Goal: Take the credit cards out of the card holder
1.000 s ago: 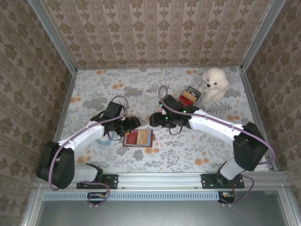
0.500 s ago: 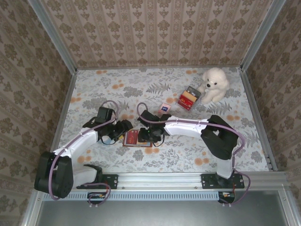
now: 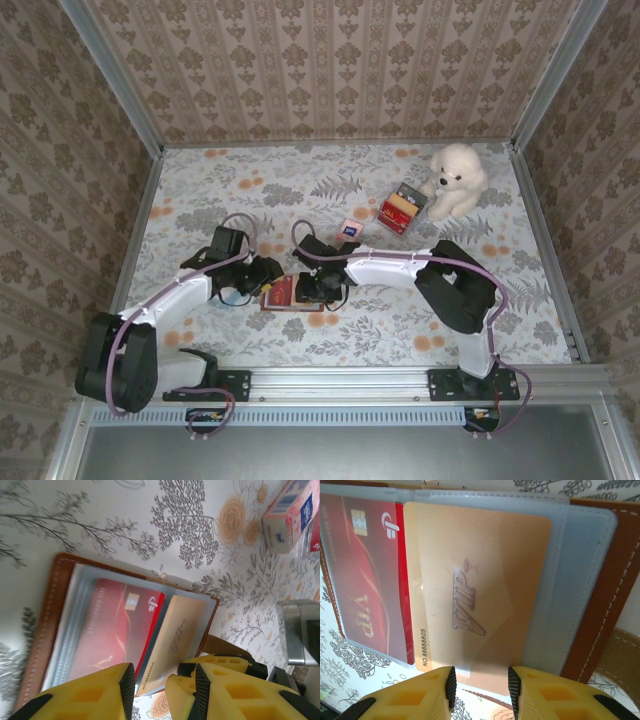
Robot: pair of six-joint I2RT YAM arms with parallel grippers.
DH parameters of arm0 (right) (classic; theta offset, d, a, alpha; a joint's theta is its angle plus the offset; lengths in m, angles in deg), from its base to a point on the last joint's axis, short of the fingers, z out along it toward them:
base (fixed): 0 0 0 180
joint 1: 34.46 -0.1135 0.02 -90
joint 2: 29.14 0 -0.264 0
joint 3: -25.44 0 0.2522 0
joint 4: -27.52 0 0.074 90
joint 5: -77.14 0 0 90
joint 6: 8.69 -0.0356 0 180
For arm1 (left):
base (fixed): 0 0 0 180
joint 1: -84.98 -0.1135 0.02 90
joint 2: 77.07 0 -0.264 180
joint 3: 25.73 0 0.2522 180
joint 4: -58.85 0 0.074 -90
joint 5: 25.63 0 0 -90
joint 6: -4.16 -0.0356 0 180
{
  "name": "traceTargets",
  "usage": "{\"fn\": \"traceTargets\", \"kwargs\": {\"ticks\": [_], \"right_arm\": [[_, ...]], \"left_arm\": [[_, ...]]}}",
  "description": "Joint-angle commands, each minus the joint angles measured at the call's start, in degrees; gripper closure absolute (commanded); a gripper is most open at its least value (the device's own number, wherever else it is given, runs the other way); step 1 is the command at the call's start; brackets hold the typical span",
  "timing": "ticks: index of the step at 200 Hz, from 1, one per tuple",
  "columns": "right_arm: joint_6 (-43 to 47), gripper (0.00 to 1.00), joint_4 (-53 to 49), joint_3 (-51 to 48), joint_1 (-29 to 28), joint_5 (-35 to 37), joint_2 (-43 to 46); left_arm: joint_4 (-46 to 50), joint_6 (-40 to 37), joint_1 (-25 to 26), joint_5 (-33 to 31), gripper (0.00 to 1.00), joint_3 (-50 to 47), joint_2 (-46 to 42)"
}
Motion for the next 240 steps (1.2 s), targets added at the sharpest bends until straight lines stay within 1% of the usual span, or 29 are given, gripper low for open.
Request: {"fn": "traceTargets", "kwargs": {"ticks": [1,33,69,103,136,162,203,221,225,240], "right_arm": [[0.48,0.62,-0.51,-1.47,1.56,0.18,-1.04],[2.02,0.62,-1.80,-1.49,2.38,-0.96,-1.89],[1.89,0.62,-1.83,-1.53,2.39,-1.62,-2.80],[2.30,0.62,-2.15,-1.87,2.41,-1.34,-2.99],[2.54,0.63,-2.29,-2.23,2.46,-1.18,-2.77],[2.60,0.63,-2.10,-2.66,2.55,-1.42,-2.77],[2.57,0.64,-1.88,-2.80,2.71,-1.61,-2.82],[2.59,0.64,-1.82,-2.73,2.82,-2.02,-2.95],[2.54,0.64,-1.84,-2.69,2.82,-2.17,-2.99],[2.38,0.65,-1.65,-2.48,2.90,-2.65,-3.31]], "left_arm": [[-2.18,0.30,1.95,2.06,0.64,0.19,1.19],[-6.02,0.57,4.08,4.47,0.70,-1.48,2.86],[-6.97,-1.02,4.23,5.33,0.76,-2.36,4.67],[-8.24,-1.95,4.17,5.58,0.77,-2.79,6.55],[-11.10,-3.70,4.05,6.13,0.76,-3.96,7.59],[-10.82,-6.30,3.84,6.25,0.76,-3.69,9.31],[-11.78,-7.60,3.78,7.04,0.78,-3.68,11.24],[-12.48,-7.44,3.69,7.83,0.79,-3.76,11.90],[-12.53,-7.50,3.70,9.63,0.79,-3.76,11.99],[-12.07,-7.90,3.50,10.03,0.79,-3.43,12.37]]}}
